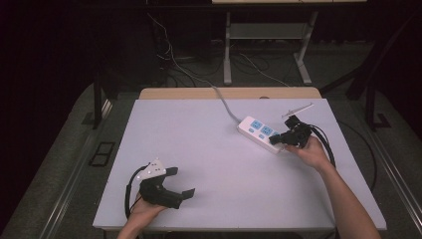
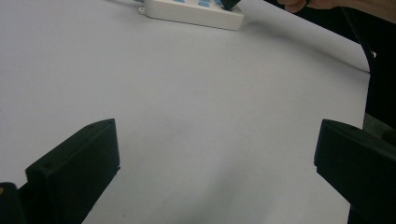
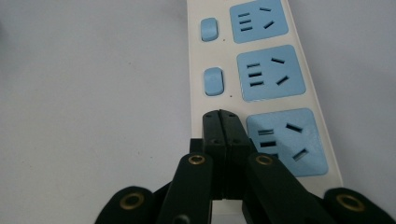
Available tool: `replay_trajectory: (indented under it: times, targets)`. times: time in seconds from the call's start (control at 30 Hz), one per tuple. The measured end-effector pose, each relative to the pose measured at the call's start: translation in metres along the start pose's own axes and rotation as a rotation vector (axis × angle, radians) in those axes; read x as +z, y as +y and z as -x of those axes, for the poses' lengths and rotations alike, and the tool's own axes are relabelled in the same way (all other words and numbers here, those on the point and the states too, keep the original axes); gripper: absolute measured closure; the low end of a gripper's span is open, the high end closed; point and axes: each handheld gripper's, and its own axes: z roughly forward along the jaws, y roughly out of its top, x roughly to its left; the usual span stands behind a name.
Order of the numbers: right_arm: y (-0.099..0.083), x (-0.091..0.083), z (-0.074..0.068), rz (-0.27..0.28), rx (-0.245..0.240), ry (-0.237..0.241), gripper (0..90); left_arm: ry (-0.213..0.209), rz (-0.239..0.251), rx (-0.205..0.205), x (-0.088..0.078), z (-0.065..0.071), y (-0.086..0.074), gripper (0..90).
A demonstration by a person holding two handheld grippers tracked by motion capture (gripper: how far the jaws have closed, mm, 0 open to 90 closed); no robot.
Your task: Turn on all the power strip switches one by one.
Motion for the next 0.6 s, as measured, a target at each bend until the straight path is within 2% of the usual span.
replay_trajectory:
  times: [0.17, 0.4, 0.5, 0.6]
  targets:
    - [-0.0034, -0.0003, -0.0001, 0.026, 0.016, -0.001, 90.0, -0.002, -0.002, -0.006, 0.001, -0.0008, 0.0001, 0.0]
    - [-0.0024, -0.0003, -0.0012, 0.022, 0.017, -0.008, 90.0, -0.007, -0.003, -0.001, 0.0012, -0.0006, 0.0002, 0.0]
    - [-0.0029, -0.0011, 0.0011, 0.037, 0.039, 0.007, 90.0, -0.007, -0.002, -0.002, 0.001, -0.0005, 0.0003, 0.0]
    - [-0.0028, -0.001, 0.0018, 0.037, 0.042, 0.002, 90.0, -0.009, -0.001, -0.001, 0.0009, -0.0004, 0.0003, 0.0]
